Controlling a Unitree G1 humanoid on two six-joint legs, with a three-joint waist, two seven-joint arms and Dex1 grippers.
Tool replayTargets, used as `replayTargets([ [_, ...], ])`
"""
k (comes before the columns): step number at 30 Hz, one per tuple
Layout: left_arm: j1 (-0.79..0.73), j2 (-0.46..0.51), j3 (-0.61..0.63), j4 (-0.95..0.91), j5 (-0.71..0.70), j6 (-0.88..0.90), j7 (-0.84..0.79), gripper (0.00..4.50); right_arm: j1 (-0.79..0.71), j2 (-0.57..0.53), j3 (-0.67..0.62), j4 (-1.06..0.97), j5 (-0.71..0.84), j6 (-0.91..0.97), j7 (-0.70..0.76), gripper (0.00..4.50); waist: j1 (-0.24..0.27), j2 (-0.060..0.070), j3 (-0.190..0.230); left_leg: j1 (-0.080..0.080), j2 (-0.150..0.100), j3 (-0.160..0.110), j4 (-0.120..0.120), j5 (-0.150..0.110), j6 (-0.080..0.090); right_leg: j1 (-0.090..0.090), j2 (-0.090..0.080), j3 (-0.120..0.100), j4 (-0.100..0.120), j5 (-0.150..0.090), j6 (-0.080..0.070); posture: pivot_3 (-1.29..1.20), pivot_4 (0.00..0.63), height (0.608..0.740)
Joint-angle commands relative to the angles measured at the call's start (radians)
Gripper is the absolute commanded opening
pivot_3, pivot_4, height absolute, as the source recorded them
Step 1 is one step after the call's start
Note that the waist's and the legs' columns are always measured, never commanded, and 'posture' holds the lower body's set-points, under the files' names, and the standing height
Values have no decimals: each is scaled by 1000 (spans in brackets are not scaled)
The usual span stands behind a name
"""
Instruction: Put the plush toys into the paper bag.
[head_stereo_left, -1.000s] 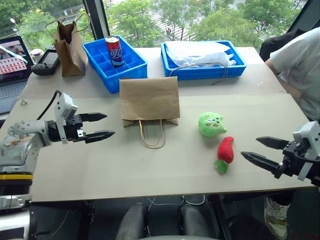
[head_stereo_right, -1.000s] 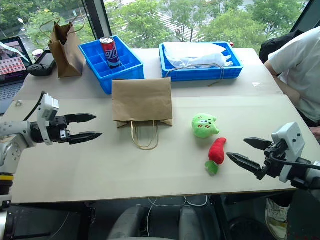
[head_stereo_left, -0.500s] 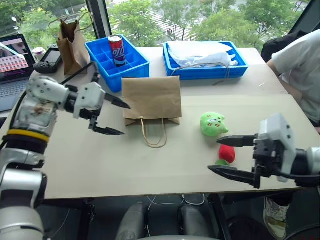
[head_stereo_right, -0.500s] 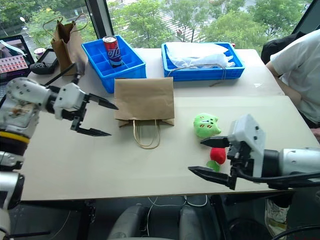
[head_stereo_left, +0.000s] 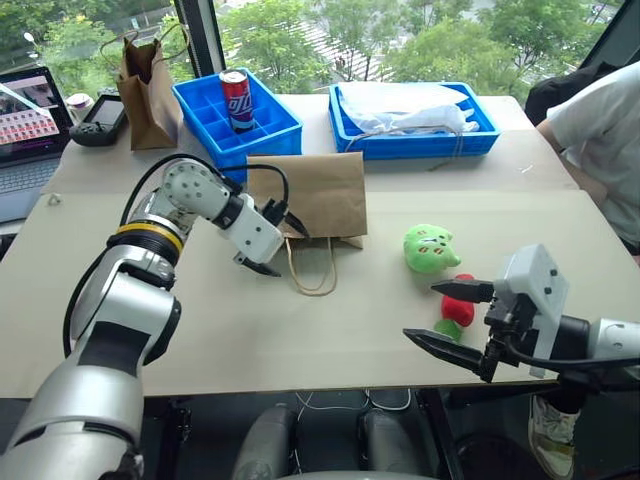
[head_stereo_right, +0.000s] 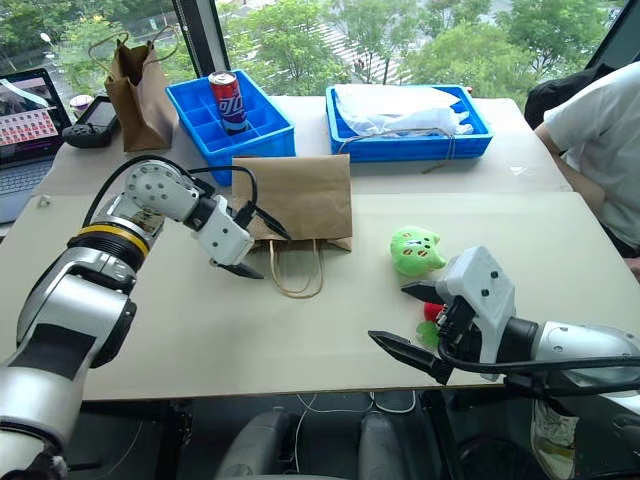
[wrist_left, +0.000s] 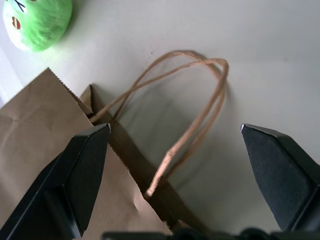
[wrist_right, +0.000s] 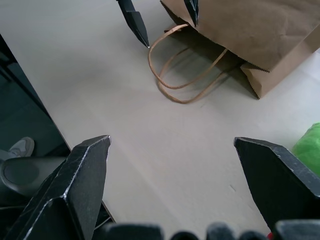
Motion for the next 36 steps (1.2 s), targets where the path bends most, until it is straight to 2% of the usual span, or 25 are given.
replayTargets([
  [1,-25,-29,16,32,38,-5,41,3813,0,7,-6,-34,20,-13,-58,4500,-1,0,0,0,0,0,1,0,0,0,0,0,0,0,0,0,150,740],
  [4,-25,-56,40,37,25,22,46,2699,10,12,35,-43,13,-5,-99,4500,-1,0,0,-1,0,0,2,0,0,0,0,0,0,0,1,0,150,740],
  [8,-18,-65,63,31,11,49,18,1261,29,18,150,-42,-98,-4,-121,4500,-3,0,0,-1,0,0,2,0,1,-1,0,0,1,0,1,0,150,740],
  [9,-18,-67,74,26,-1,63,8,1036,22,28,186,-33,-129,-9,-130,4500,-4,0,0,-1,0,0,2,0,1,0,0,0,1,0,1,0,150,740],
  [11,-27,-92,137,-12,-90,196,-46,271,-10,72,274,-8,-199,-27,-155,4500,-6,0,0,-1,0,0,2,0,1,0,1,0,1,0,1,0,150,740],
  [12,-38,-103,165,-37,-126,269,-70,116,-34,100,319,6,-237,-33,-168,4500,-6,0,0,-1,0,0,3,0,1,-1,1,0,1,0,1,0,150,740],
  [19,-43,-84,219,-244,-178,538,-122,116,-161,305,467,108,-382,-62,-228,4500,-17,0,0,-5,-1,-1,11,-2,3,-1,2,1,4,1,3,0,150,740],
  [22,-11,-80,227,-345,-180,641,-99,0,-197,371,500,159,-444,-84,-227,3831,-16,0,0,-4,-1,-2,11,-2,3,-1,3,1,5,1,3,0,150,740],
  [28,60,-85,242,-547,-211,848,-51,0,-296,512,633,288,-586,-146,-202,1745,-20,0,0,-3,-2,-2,11,-2,3,-2,3,1,12,1,3,0,150,740],
  [29,67,-87,245,-572,-219,879,-44,0,-310,534,651,318,-616,-169,-197,1494,-20,0,0,-3,-2,-2,11,-2,3,-3,3,1,12,1,3,0,150,740],
  [33,84,-99,258,-640,-239,973,-11,0,-377,625,696,468,-733,-287,-181,23,-20,0,0,-3,-3,-2,11,-2,3,-2,3,1,13,1,3,0,150,740],
  [36,84,-105,261,-643,-241,1016,21,0,-438,699,711,634,-808,-409,-146,23,-23,1,0,0,-3,-1,11,-2,3,-2,3,1,12,1,3,0,150,740],
])
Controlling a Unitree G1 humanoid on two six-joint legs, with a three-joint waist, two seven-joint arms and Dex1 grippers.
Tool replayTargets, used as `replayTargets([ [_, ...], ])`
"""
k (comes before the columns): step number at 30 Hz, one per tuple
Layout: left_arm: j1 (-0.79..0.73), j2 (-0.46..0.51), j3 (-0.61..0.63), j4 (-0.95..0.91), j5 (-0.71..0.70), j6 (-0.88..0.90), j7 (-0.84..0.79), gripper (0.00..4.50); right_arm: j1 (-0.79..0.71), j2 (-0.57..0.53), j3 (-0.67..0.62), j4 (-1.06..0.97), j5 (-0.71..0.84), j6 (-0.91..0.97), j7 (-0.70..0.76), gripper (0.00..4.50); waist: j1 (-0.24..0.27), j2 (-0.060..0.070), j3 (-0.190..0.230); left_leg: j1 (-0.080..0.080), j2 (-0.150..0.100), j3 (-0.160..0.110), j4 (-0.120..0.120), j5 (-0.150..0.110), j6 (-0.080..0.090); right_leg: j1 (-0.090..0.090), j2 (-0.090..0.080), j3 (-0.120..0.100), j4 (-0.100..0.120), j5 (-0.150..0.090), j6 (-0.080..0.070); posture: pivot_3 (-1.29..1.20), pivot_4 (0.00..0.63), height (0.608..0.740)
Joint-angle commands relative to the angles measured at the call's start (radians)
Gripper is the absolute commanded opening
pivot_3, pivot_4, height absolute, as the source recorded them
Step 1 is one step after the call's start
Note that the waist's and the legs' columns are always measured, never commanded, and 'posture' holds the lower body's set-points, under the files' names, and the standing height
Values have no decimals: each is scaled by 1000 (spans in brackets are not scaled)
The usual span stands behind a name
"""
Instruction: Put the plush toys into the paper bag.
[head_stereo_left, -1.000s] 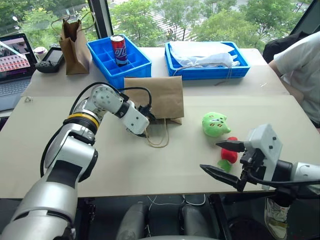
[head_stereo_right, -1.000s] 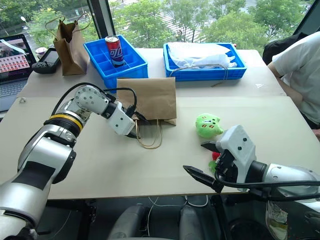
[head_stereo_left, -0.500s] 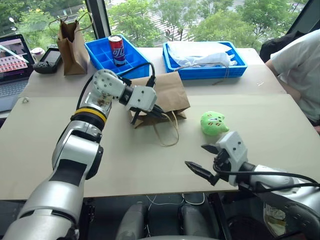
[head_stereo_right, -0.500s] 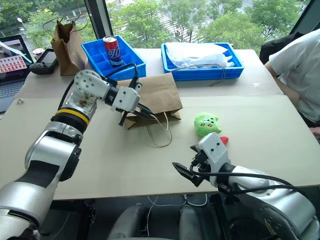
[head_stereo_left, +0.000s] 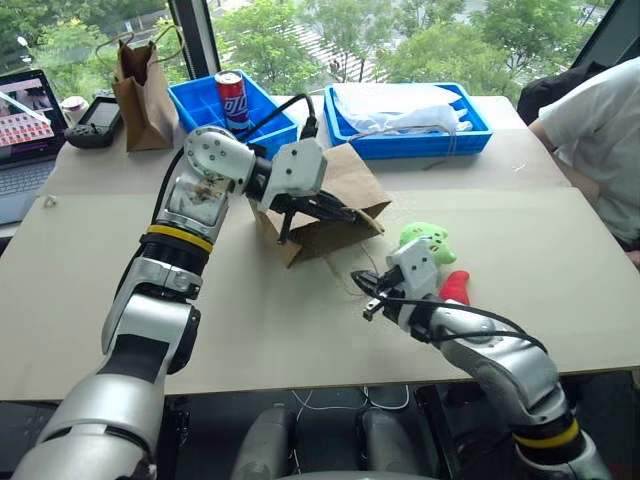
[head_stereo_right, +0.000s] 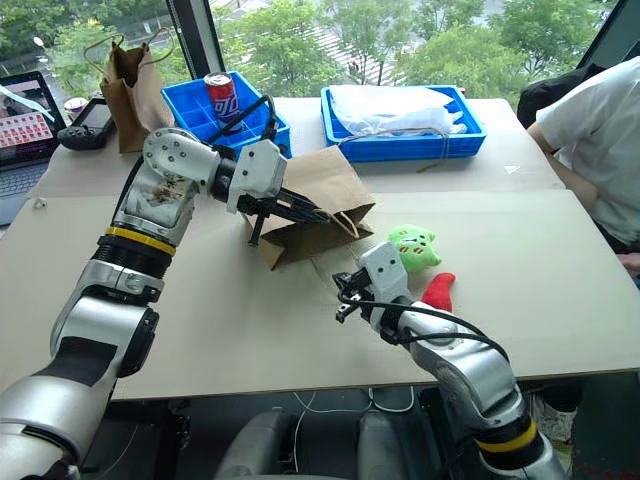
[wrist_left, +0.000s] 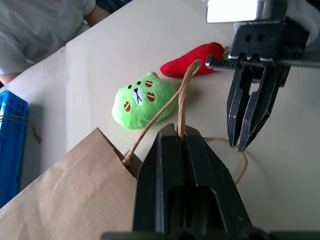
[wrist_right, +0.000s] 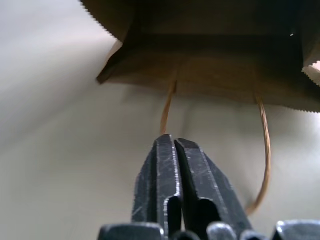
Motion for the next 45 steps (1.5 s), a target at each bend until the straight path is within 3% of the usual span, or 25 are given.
replayTargets([
  [1,-13,-11,22,-36,-17,53,47,0,-62,66,-2,155,-81,-167,42,23,0,0,0,1,0,0,0,0,0,0,0,0,0,0,0,0,150,740],
  [5,-9,-37,42,-56,-22,126,135,0,-120,212,-96,368,-49,-277,49,23,-6,0,0,2,0,0,-1,0,0,0,0,0,2,0,0,0,150,740],
  [10,47,-40,43,-159,-42,219,173,0,-171,293,-103,554,-105,-389,102,23,-17,1,0,2,0,0,-2,0,-1,0,0,1,5,0,0,0,150,740],
  [20,76,-46,98,-255,-98,401,289,0,-245,276,-14,809,-322,-458,157,23,-24,1,0,5,0,-1,-3,2,-4,-1,0,1,5,0,-1,0,150,740],
  [26,48,-31,199,-220,-139,598,453,0,-223,282,18,810,-370,-422,196,23,-23,2,0,12,0,-1,-4,3,-5,2,0,1,7,0,-1,0,150,740],
  [38,64,-37,275,-228,-200,745,604,0,-199,275,17,686,-399,-319,243,23,-23,2,-1,12,0,-1,-11,3,-8,0,0,1,6,1,-1,0,150,740],
  [45,104,-93,341,-236,-295,859,682,0,-206,271,-45,540,-355,-257,246,23,-21,2,-1,13,0,-1,-13,3,-9,0,-1,1,5,1,-1,0,150,740],
])
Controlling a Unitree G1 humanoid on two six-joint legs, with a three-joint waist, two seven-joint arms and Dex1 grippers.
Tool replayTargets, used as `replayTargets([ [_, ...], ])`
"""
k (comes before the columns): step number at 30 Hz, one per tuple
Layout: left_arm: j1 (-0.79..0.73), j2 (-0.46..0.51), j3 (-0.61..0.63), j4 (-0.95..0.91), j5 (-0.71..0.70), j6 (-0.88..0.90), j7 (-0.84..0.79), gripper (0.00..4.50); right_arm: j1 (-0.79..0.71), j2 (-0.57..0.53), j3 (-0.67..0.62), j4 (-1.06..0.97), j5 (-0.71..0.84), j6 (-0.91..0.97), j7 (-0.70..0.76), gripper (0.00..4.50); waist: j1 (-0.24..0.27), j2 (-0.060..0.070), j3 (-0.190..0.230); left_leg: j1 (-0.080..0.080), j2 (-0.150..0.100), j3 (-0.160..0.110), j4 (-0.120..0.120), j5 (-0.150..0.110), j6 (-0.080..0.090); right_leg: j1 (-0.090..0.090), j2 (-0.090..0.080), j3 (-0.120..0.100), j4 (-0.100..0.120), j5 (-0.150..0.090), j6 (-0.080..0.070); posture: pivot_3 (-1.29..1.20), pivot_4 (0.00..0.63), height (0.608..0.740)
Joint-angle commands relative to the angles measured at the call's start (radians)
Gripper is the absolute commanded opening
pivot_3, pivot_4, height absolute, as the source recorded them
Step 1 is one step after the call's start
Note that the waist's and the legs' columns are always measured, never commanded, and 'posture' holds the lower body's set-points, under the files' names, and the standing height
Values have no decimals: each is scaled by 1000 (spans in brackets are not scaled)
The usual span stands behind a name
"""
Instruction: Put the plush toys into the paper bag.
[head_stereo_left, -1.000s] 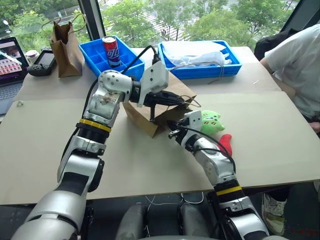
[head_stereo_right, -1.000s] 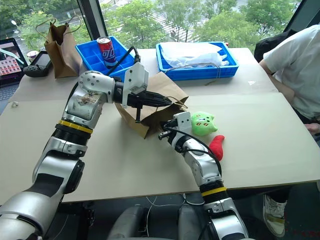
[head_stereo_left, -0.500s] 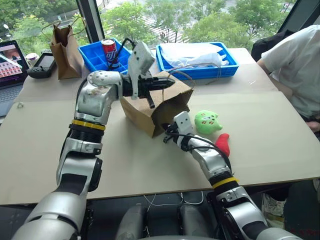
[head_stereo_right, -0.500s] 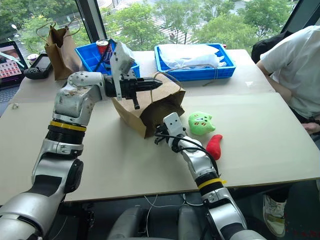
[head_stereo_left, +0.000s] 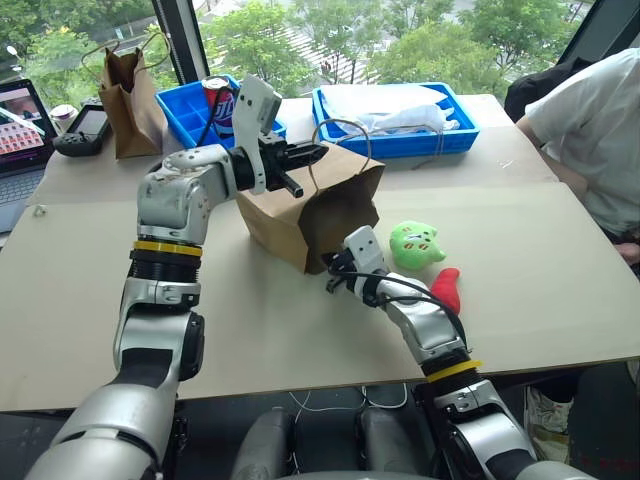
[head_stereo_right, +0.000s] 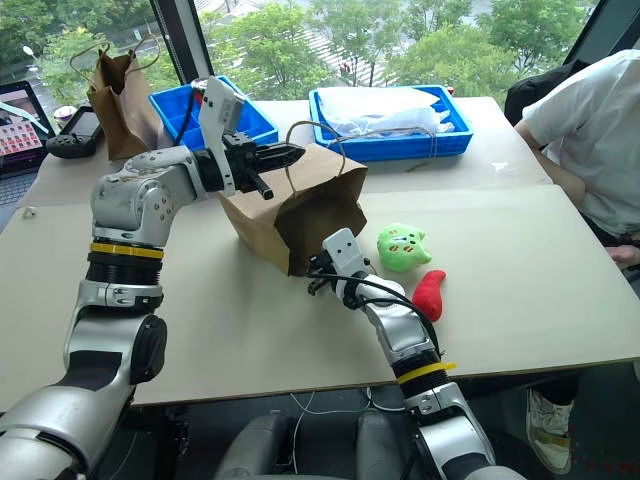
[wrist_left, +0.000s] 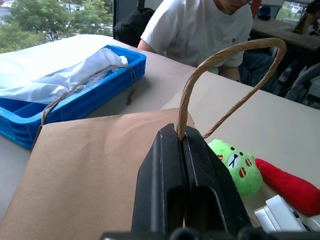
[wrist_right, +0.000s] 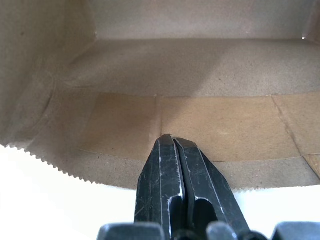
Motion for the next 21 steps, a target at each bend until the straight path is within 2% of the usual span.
replayTargets([
  [1,2,-16,44,-38,-65,65,36,0,5,-18,-40,-116,36,62,14,23,0,0,0,0,0,0,0,0,-1,-1,0,0,0,0,0,0,150,740],
  [5,16,-25,65,-72,-120,124,54,0,-22,-70,-137,-299,114,170,22,23,0,0,0,-2,0,0,-1,1,-2,-2,0,0,0,0,-1,0,150,740],
  [9,28,-29,71,-98,-150,149,75,0,-47,-158,-208,-455,197,345,49,1154,3,0,0,-2,0,0,-2,1,-2,-2,0,0,-1,0,-1,0,150,740],
  [10,32,-31,71,-104,-156,154,78,0,-46,-248,-193,-528,216,437,101,1374,3,0,0,-2,0,0,-2,1,-2,-2,0,0,-1,0,-1,0,150,740],
  [13,41,-30,65,-120,-174,163,76,0,-47,-452,-192,-700,285,679,174,2475,9,1,1,-3,-1,0,-3,1,-1,-2,-2,-1,-3,0,-1,0,150,740],
  [17,45,-33,63,-134,-194,170,80,0,-1,-612,-263,-803,329,850,179,3822,11,1,1,-3,-1,0,-3,0,0,-1,-2,-1,-6,0,-1,0,150,740],
  [19,47,-37,62,-137,-199,169,84,0,77,-671,-316,-828,339,907,179,4453,14,1,1,-3,-1,1,-3,0,0,-1,-3,-1,-7,0,-1,0,150,740],
  [21,51,-40,57,-140,-204,166,85,0,153,-700,-355,-846,346,946,173,4485,19,1,1,-3,-1,1,-3,0,0,0,-3,-1,-7,0,-1,0,150,740],
])
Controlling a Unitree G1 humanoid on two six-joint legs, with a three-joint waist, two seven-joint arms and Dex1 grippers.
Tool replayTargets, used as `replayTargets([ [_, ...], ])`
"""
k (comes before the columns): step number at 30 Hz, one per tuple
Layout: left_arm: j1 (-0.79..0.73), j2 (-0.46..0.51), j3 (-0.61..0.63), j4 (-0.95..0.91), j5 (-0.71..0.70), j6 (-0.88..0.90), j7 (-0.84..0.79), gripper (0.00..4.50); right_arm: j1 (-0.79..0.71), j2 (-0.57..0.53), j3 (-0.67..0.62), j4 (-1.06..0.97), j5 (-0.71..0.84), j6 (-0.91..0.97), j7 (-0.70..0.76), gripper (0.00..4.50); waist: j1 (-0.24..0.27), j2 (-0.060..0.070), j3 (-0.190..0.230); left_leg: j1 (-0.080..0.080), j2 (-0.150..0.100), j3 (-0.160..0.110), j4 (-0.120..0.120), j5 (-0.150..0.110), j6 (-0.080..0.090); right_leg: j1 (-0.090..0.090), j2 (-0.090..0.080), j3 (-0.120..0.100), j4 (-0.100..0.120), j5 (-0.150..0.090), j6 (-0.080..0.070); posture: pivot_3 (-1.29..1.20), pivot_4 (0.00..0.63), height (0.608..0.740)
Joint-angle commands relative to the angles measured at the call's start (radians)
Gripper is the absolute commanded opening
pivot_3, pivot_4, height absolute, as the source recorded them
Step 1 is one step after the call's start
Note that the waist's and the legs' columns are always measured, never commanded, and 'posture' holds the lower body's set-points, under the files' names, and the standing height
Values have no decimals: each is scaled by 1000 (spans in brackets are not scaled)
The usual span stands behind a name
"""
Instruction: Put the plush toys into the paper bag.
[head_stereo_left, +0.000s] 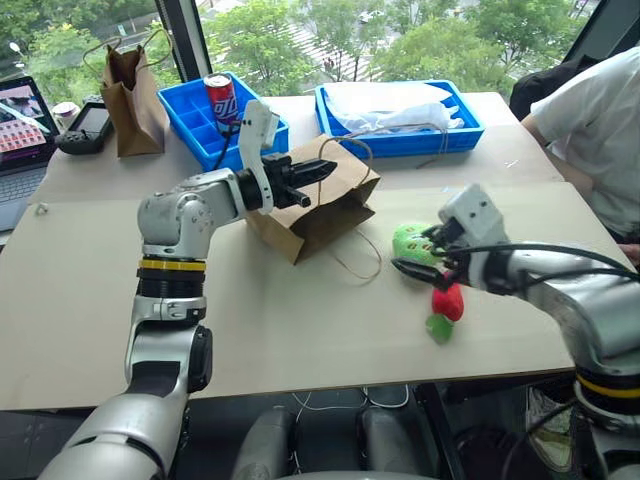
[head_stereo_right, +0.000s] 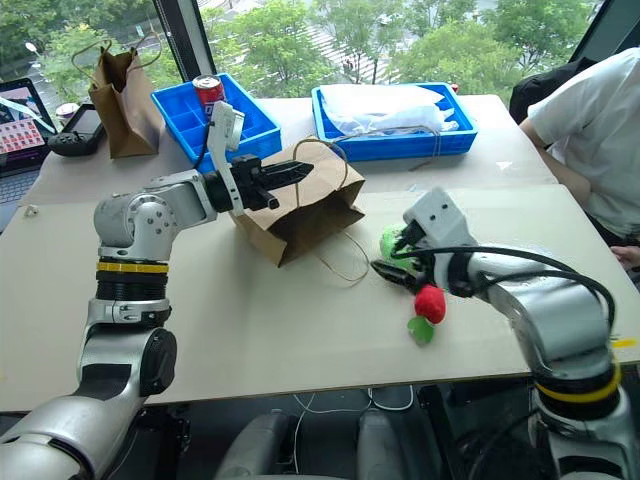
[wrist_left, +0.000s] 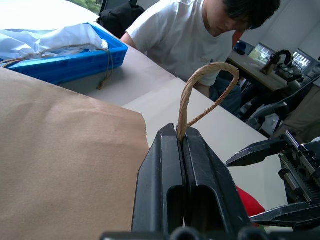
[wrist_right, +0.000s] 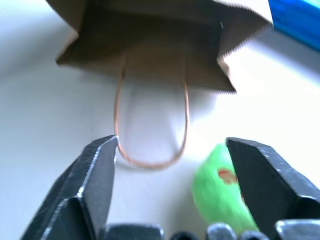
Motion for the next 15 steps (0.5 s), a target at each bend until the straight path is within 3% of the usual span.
replayTargets([
  [1,-4,-1,-3,-39,-23,-8,2,0,107,-44,-86,-59,22,80,-12,4485,5,0,0,0,0,0,0,0,0,0,0,0,0,0,0,0,150,740],
  [8,-9,10,-22,-26,-18,-28,-10,0,256,-69,-21,-27,-53,38,-101,4485,10,0,0,0,0,2,1,0,1,0,-1,1,0,0,0,0,150,740],
  [12,-11,16,-22,-31,-22,-24,-10,0,273,-23,-64,-26,-31,17,-111,3375,10,0,0,0,0,2,1,1,1,0,-1,1,0,0,0,0,150,740],
  [15,-13,18,-20,-36,-27,-18,-7,0,251,-48,-86,-37,-17,-9,-79,2378,11,0,0,0,0,3,1,1,1,0,-1,1,0,0,0,0,150,740],
])
